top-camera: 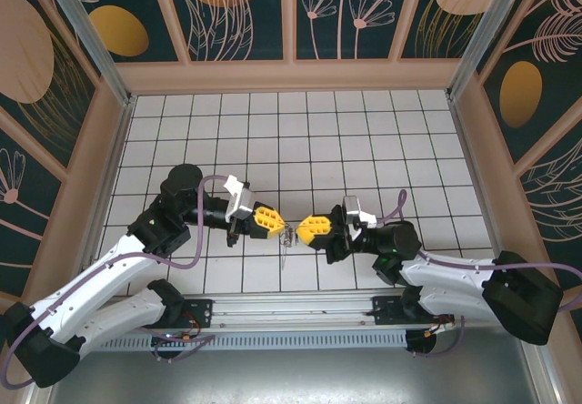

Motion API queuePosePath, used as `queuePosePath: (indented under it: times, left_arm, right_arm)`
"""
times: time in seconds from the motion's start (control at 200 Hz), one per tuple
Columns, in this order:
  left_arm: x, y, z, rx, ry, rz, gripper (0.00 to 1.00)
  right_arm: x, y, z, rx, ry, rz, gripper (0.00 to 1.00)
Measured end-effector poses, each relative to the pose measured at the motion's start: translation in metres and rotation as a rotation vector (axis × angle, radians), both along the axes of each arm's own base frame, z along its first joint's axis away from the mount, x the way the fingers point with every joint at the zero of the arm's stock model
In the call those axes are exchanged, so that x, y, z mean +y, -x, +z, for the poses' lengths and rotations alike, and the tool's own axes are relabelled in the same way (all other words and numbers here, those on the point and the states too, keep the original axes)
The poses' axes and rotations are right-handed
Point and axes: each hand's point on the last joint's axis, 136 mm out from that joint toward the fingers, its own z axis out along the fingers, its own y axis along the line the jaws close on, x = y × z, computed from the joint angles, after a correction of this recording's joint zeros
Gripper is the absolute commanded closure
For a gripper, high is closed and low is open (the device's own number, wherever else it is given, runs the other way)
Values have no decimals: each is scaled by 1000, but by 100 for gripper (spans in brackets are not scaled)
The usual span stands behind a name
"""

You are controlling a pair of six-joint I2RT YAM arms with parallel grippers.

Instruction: Put the keys on the keyring

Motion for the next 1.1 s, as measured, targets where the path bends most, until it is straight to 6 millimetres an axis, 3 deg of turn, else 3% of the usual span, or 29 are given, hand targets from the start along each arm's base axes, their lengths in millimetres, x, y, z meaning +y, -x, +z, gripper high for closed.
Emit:
queuePosePath:
  times: [1.101]
  left_arm:
    - [-1,-1,3,-2,2,0,100]
  right_arm:
    - [0,-1,1,-5,-9,0,100]
